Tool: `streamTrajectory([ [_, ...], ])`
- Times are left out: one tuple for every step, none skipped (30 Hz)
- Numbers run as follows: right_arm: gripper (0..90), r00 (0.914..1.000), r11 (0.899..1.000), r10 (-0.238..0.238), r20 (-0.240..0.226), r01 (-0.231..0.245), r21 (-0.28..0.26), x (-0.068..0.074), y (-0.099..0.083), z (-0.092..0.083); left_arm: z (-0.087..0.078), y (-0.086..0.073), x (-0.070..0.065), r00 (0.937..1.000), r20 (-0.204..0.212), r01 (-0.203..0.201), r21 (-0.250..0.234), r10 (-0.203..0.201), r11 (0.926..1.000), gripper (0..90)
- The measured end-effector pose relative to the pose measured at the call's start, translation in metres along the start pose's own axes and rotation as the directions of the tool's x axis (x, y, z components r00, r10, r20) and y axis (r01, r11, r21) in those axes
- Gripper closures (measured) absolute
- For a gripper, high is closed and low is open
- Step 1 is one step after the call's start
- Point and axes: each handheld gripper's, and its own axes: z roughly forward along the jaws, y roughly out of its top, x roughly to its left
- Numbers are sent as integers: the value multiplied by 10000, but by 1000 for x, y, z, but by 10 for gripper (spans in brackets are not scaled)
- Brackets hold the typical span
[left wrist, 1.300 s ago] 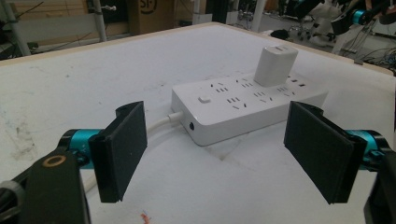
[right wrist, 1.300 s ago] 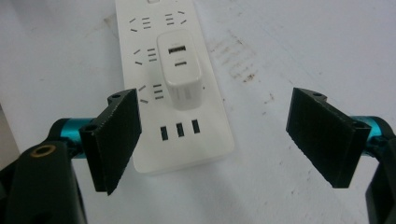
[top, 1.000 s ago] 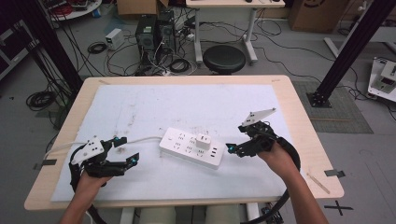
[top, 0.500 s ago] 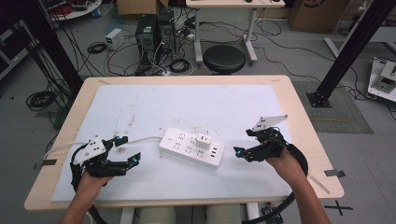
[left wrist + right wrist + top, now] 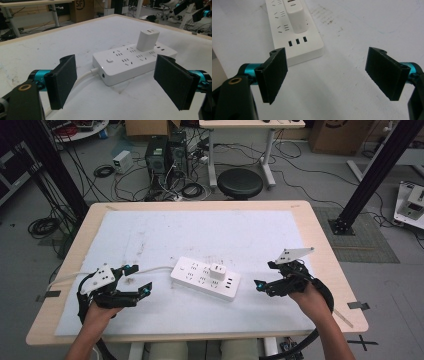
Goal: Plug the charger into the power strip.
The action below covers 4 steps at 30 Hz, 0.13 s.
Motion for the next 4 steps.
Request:
streamTrajectory([
  [183, 10000, 10000, -5, 20, 5, -15, 0, -1, 0, 0, 0, 0, 10000, -8, 3, -5, -3, 10000, 186],
  [183, 10000, 10000, -33, 21, 33, -31, -1, -1, 0, 1, 0, -1, 10000, 7, 44, -14, -44, 10000, 186],
  [183, 10000, 10000, 27, 38, -27, -25, -1, -1, -1, 1, 0, -1, 10000, 6, 44, -4, -44, 10000, 186],
  [183, 10000, 10000, 54, 49, -54, -46, -1, -2, -1, 1, 0, -1, 10000, 1, 20, 1, -20, 10000, 186],
])
